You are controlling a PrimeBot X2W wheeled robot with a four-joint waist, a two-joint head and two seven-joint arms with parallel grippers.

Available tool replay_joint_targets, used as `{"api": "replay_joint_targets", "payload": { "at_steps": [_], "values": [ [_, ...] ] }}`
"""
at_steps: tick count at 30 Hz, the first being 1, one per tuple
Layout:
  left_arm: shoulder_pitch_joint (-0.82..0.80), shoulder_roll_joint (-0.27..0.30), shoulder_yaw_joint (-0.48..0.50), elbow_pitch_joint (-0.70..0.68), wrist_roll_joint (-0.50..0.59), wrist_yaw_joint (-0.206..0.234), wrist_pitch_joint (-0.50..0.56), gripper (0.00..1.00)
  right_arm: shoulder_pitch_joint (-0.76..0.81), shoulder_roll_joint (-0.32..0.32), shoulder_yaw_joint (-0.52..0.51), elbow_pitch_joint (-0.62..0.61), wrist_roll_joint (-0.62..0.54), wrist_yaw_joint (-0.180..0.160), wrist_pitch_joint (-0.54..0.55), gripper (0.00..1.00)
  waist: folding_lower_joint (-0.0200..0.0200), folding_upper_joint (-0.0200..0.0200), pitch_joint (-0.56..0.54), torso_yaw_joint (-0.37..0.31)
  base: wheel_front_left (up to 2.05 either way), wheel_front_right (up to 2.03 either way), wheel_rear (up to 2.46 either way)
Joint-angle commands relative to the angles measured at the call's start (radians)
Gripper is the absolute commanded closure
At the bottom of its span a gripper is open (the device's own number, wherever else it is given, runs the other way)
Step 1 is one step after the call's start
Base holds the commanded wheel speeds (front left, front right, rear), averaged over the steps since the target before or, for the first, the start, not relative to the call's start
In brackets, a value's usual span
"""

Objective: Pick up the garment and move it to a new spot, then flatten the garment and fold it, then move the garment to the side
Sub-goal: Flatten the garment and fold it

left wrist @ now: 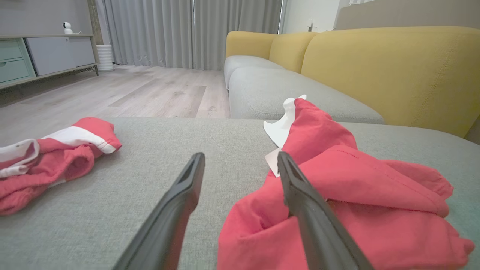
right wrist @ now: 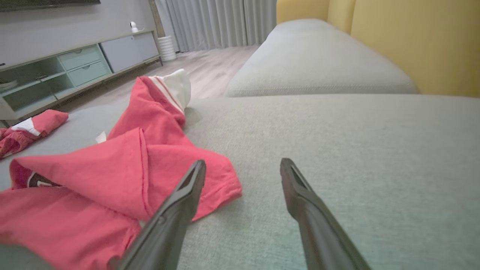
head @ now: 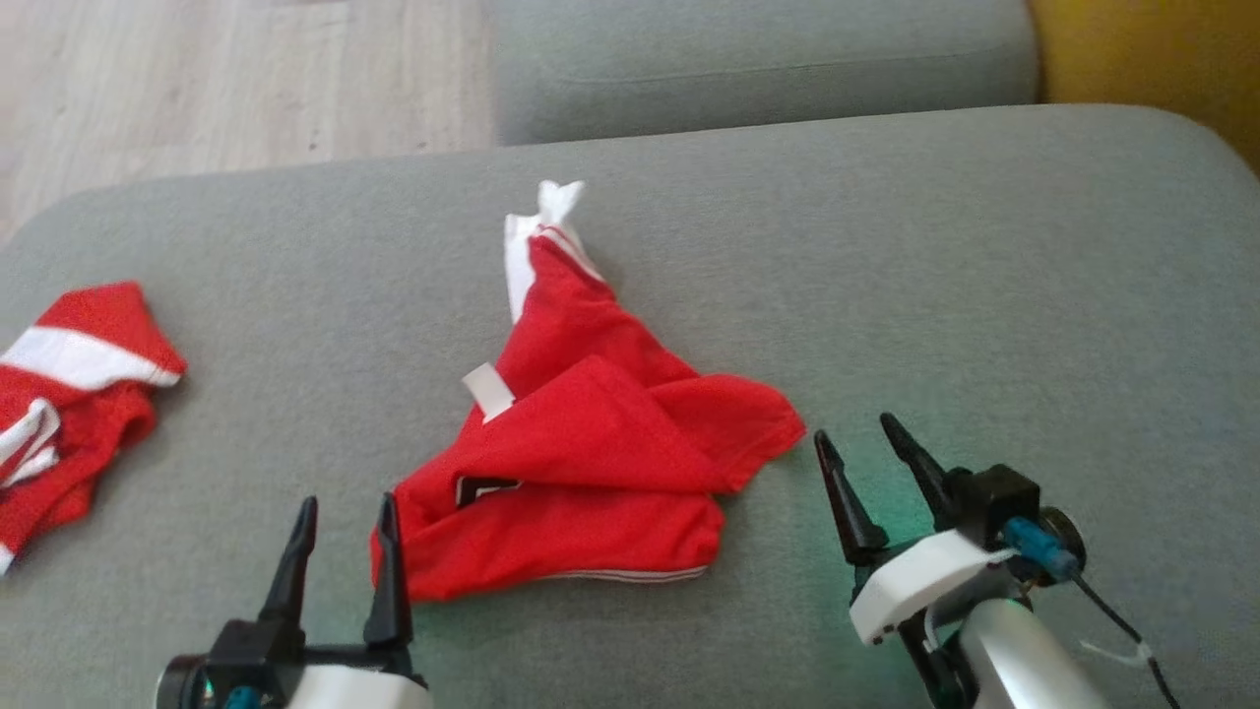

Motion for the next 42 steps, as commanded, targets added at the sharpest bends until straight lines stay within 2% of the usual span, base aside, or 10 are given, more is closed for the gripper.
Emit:
{"api": "replay_joint_targets", "payload": {
  "at_steps": [1,14,15,16,19,25,29,33,37,42],
  "values": [
    [-0.05,0.001,0.02,-0.026,-0.009,-0.001,-0.005,0.0,-0.069,0.008,0.017,-0.004,0.01,0.008,-0.011,0.0,0.0,0.0,0.027,0.034,0.0,0.0,0.0],
    [-0.104,0.001,0.004,-0.026,-0.01,-0.01,-0.005,0.0,-0.195,0.008,0.003,0.255,0.019,0.008,-0.011,0.0,0.0,0.0,0.115,0.152,0.0,0.0,0.0],
    [-0.105,0.001,0.006,-0.027,-0.01,-0.012,-0.005,0.0,-0.196,0.008,0.013,0.27,0.032,0.008,-0.011,0.6,0.0,0.0,0.117,0.153,0.0,0.0,0.0],
    [-0.105,0.001,0.008,-0.027,-0.009,-0.012,-0.005,0.0,-0.197,0.008,0.024,0.277,0.046,0.008,-0.011,1.0,0.0,0.0,0.118,0.153,0.0,0.0,0.0],
    [-0.103,0.001,0.013,-0.029,-0.009,-0.01,-0.005,0.0,-0.2,0.008,0.019,0.244,0.084,0.008,-0.011,1.0,0.0,0.0,0.118,0.146,0.0,0.0,0.0],
    [-0.094,0.001,0.021,-0.021,-0.021,-0.005,-0.005,0.0,-0.174,0.003,-0.112,0.027,0.122,0.008,-0.011,1.0,0.0,0.0,0.087,0.101,0.0,0.0,0.0],
    [-0.082,0.001,0.02,-0.02,-0.025,-0.004,-0.005,0.0,-0.211,-0.027,-0.188,-0.096,0.153,0.008,-0.011,1.0,0.0,0.0,0.057,0.057,0.0,0.0,0.0],
    [-0.068,0.001,0.006,-0.014,-0.036,-0.004,-0.005,0.0,-0.29,-0.072,-0.248,-0.133,0.219,0.008,-0.011,1.0,0.0,0.0,0.031,0.023,0.0,0.0,0.0],
    [-0.056,0.001,-0.013,-0.007,-0.045,0.0,-0.005,0.0,-0.378,-0.12,-0.249,-0.15,0.263,0.008,-0.011,1.0,0.0,0.0,0.021,0.005,0.0,0.0,0.0],
    [-0.057,0.001,-0.027,0.0,-0.055,0.003,-0.005,0.0,-0.491,-0.138,-0.174,-0.129,0.305,0.008,-0.011,1.0,0.0,0.0,0.025,0.008,0.0,0.0,0.0]
  ]
}}
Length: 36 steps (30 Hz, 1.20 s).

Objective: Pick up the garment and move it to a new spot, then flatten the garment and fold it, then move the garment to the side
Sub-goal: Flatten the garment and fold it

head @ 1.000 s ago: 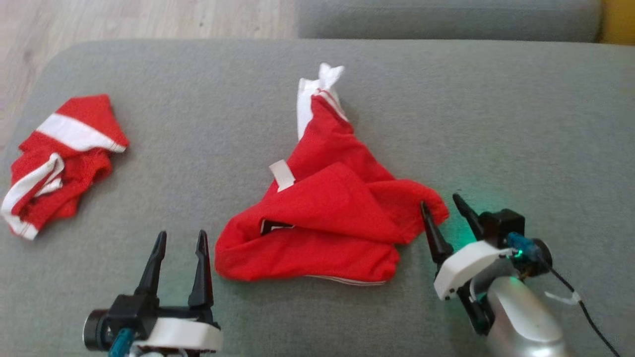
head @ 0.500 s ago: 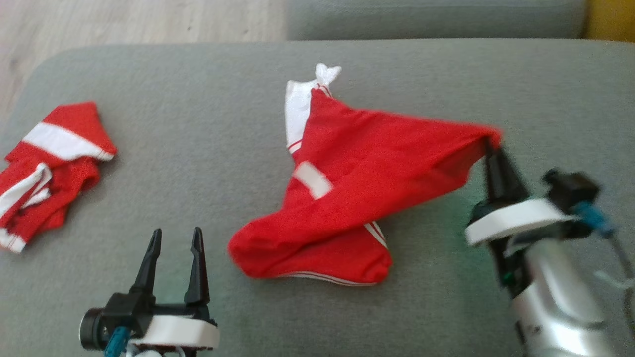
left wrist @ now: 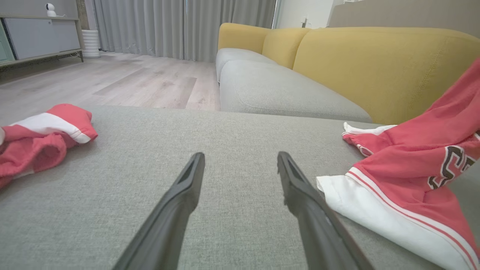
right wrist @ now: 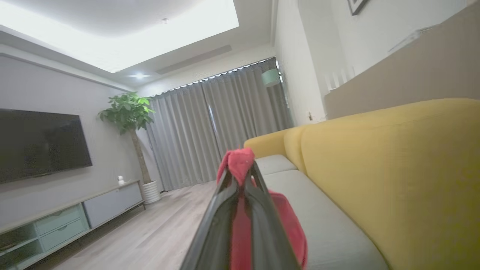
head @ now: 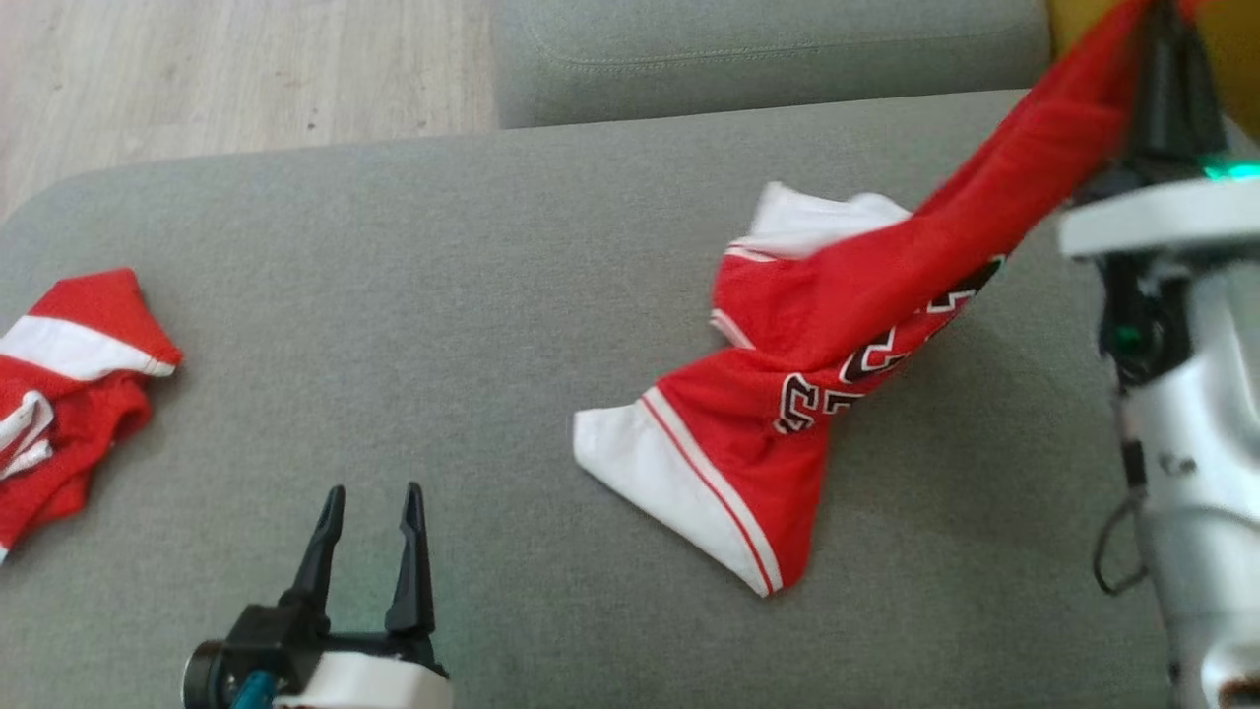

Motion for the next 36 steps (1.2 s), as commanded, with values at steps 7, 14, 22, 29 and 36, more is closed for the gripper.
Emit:
{"api": "replay_joint_targets", "payload": {
  "at_steps": [7,14,22,29,36],
  "values": [
    [-0.043,0.001,-0.009,-0.01,-0.026,0.013,-0.005,0.0,-0.247,0.074,0.197,0.046,0.059,0.007,-0.006,1.0,0.0,0.0,0.022,0.062,0.0,0.0,0.0],
    [-0.039,0.001,-0.013,0.002,-0.03,0.022,-0.005,0.0,-0.437,0.143,0.256,0.055,0.113,0.007,-0.006,1.0,0.0,0.0,0.018,0.126,0.0,0.0,0.0],
    [-0.031,0.001,0.003,-0.005,-0.03,0.029,-0.005,0.0,-0.5,0.12,0.066,0.114,-0.019,0.007,-0.006,1.0,0.0,0.0,0.028,0.126,0.0,0.0,0.0],
    [-0.058,0.001,-0.012,-0.012,-0.032,0.026,-0.005,0.0,-0.352,-0.024,-0.089,0.315,-0.166,0.007,-0.006,1.0,0.0,0.0,0.073,0.095,0.0,0.0,0.0],
    [-0.101,0.001,-0.026,-0.01,-0.007,0.008,-0.005,0.0,-0.173,-0.104,-0.248,0.524,-0.321,0.007,-0.006,0.0,0.0,0.0,0.117,0.056,0.0,0.0,0.0]
  ]
}}
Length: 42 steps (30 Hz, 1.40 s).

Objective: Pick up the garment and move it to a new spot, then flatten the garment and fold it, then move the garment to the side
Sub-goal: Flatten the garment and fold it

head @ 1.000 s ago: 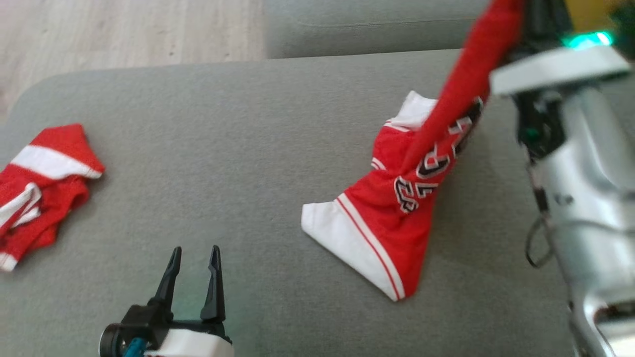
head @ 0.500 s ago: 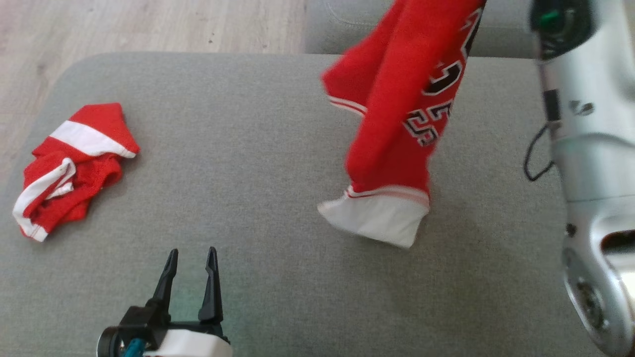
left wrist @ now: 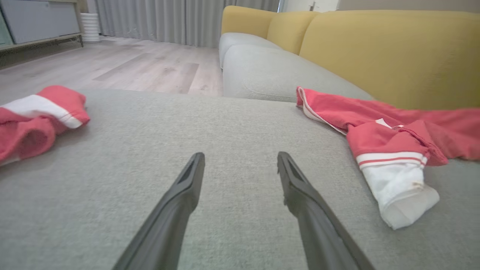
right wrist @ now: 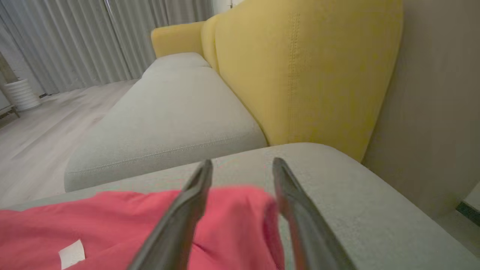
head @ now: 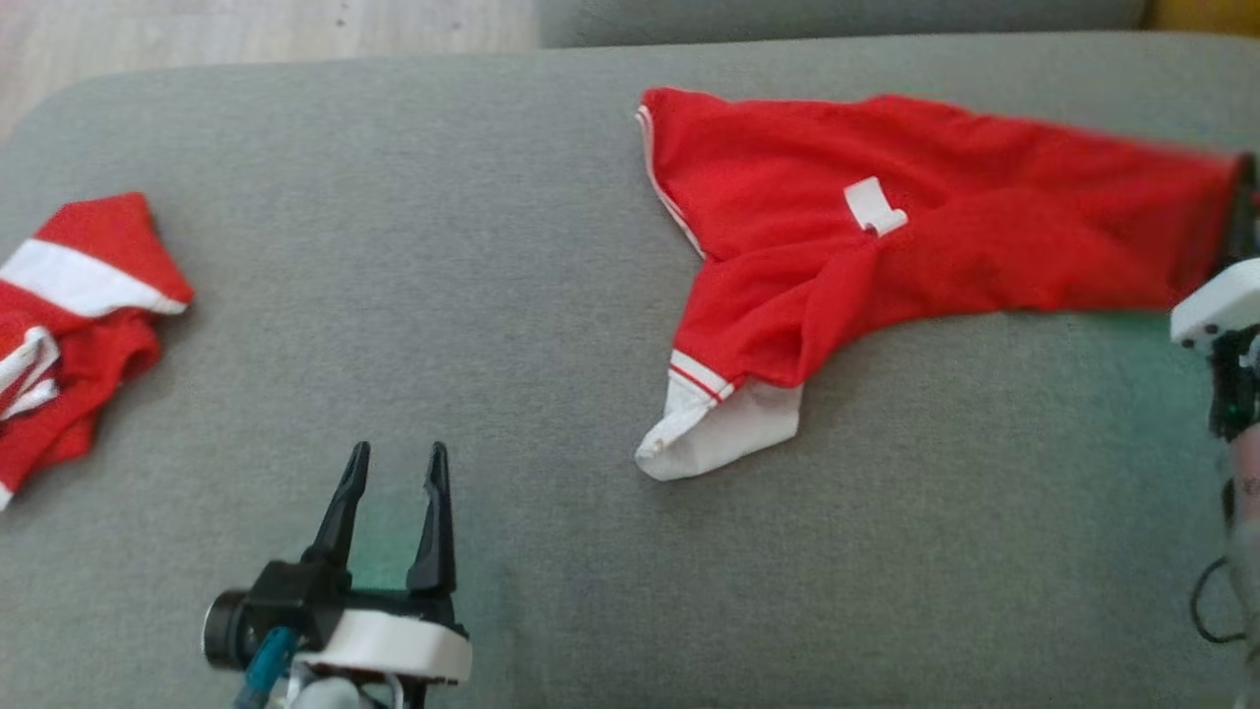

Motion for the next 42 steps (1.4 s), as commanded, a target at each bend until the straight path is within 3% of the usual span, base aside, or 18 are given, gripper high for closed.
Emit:
{"api": "replay_joint_targets", "payload": {
  "at_steps": [1,4,9,14,23,37,38,39,42],
  "values": [
    [-0.042,0.001,0.027,-0.03,0.013,-0.009,-0.005,0.0,-0.029,0.011,-0.004,-0.075,-0.017,0.007,-0.006,0.0,-0.0002,0.0,0.015,-0.022,0.0,0.0,0.0],
    [-0.063,0.001,0.016,-0.025,0.015,-0.017,-0.005,0.0,0.08,0.078,0.007,-0.225,-0.054,0.007,-0.006,0.0,-0.0002,0.0,0.019,-0.052,0.0,0.0,0.0],
    [-0.093,0.001,-0.021,-0.023,0.007,-0.026,-0.005,0.0,0.24,0.168,0.108,-0.43,-0.062,0.007,-0.006,0.0,-0.0002,0.0,0.018,-0.09,0.0,0.0,0.0],
    [-0.137,0.001,-0.1,0.013,-0.001,-0.048,-0.005,0.0,0.361,0.214,0.195,-0.539,-0.036,0.007,-0.007,0.0,-0.0002,0.0,0.029,-0.129,0.0,0.0,0.0],
    [-0.193,0.001,-0.229,0.142,-0.027,-0.077,-0.005,0.0,0.42,0.248,0.258,-0.585,0.009,0.007,-0.007,0.0,-0.0002,0.0,0.051,-0.208,0.0,0.0,0.0],
    [-0.223,0.001,-0.255,0.237,-0.042,-0.084,-0.005,0.0,0.426,0.254,0.263,-0.589,0.01,0.007,-0.007,0.0,-0.0002,0.0,0.055,-0.238,0.0,0.0,0.0],
    [-0.225,0.001,-0.251,0.241,-0.038,-0.084,-0.005,0.57,0.426,0.254,0.265,-0.589,0.012,0.007,-0.007,0.0,-0.0002,0.0,0.055,-0.238,0.0,0.0,0.0],
    [-0.228,0.001,-0.248,0.242,-0.034,-0.084,-0.005,1.0,0.426,0.255,0.266,-0.589,0.015,0.007,-0.007,0.0,-0.0002,0.0,0.055,-0.238,0.0,0.0,0.0],
    [-0.24,0.001,-0.227,0.236,-0.017,-0.084,-0.005,1.0,0.426,0.255,0.267,-0.587,0.024,0.007,-0.007,0.0,-0.0002,0.0,0.052,-0.238,0.0,0.0,0.0]
  ]
}}
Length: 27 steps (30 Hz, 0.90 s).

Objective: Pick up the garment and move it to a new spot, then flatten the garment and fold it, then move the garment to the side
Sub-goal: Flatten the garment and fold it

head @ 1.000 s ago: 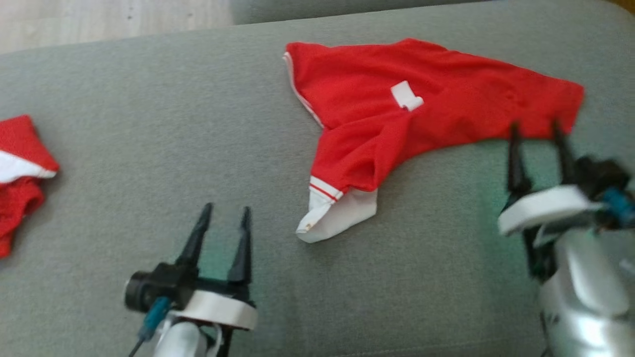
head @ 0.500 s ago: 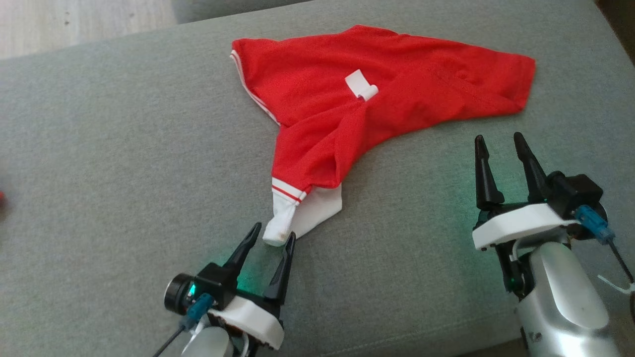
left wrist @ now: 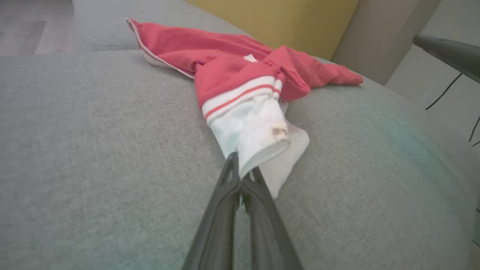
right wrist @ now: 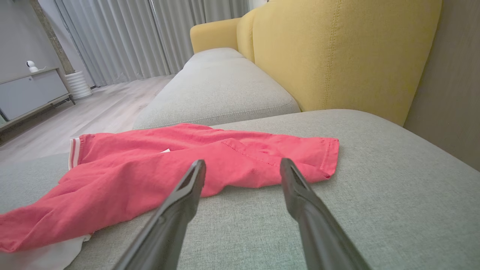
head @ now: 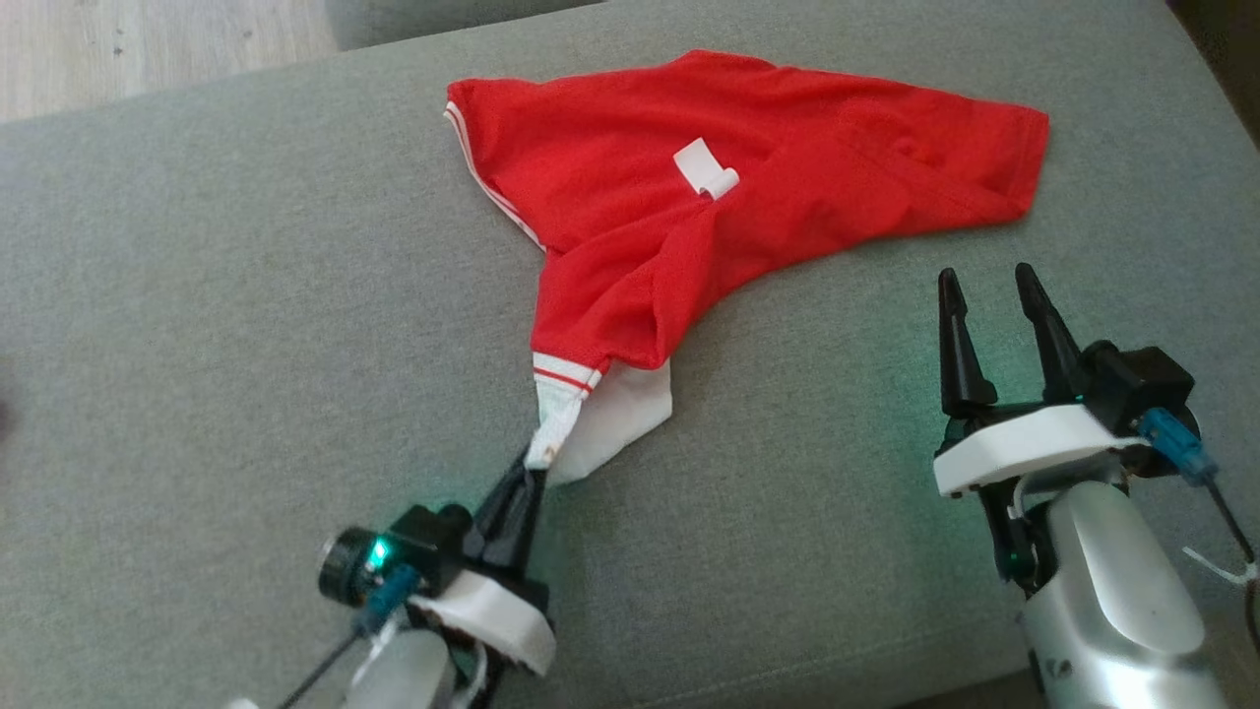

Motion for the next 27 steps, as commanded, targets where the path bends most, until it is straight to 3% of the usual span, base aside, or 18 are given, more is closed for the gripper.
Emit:
{"api": "replay_joint_targets", "payload": {
  "at_steps": [1,9,16,23,24,25,26,27],
  "values": [
    [-0.048,0.003,0.048,-0.038,0.014,0.003,-0.005,1.0,-0.001,0.01,0.021,-0.029,0.008,0.007,-0.006,0.0,0.0,0.0,-0.002,0.001,0.0,0.0,0.0],
    [-0.155,0.106,0.202,-0.213,0.166,0.062,-0.005,1.0,0.021,0.01,-0.007,-0.024,0.029,0.007,-0.006,0.0,0.0,0.0,-0.033,0.039,0.0,0.0,0.0],
    [-0.198,0.191,0.221,-0.319,0.256,0.097,-0.005,1.0,0.041,0.011,0.0,-0.016,0.067,0.007,-0.006,0.0,0.0,0.0,-0.06,0.069,0.0,0.0,0.0],
    [-0.007,0.175,0.213,-0.173,0.225,0.135,-0.005,1.0,0.051,0.011,0.019,-0.014,0.091,0.007,-0.006,0.0,0.0,0.0,-0.075,0.074,0.0,0.0,0.0],
    [0.023,0.164,0.217,-0.142,0.214,0.14,-0.005,0.85,0.053,0.011,0.021,-0.013,0.092,0.007,-0.006,0.0,0.0,0.0,-0.077,0.074,0.0,0.0,0.0],
    [0.051,0.15,0.223,-0.111,0.2,0.145,-0.005,0.54,0.054,0.011,0.023,-0.012,0.092,0.007,-0.006,0.0,0.0,0.0,-0.081,0.074,0.0,0.0,0.0],
    [0.074,0.136,0.229,-0.082,0.187,0.149,-0.005,0.0,0.056,0.011,0.024,-0.011,0.091,0.007,-0.006,0.0,0.0,0.0,-0.085,0.074,0.0,0.0,0.0],
    [0.093,0.122,0.235,-0.059,0.176,0.15,-0.005,0.0,0.058,0.011,0.024,-0.01,0.091,0.007,-0.006,0.0,0.0,0.0,-0.09,0.076,0.0,0.0,0.0]
  ]
}}
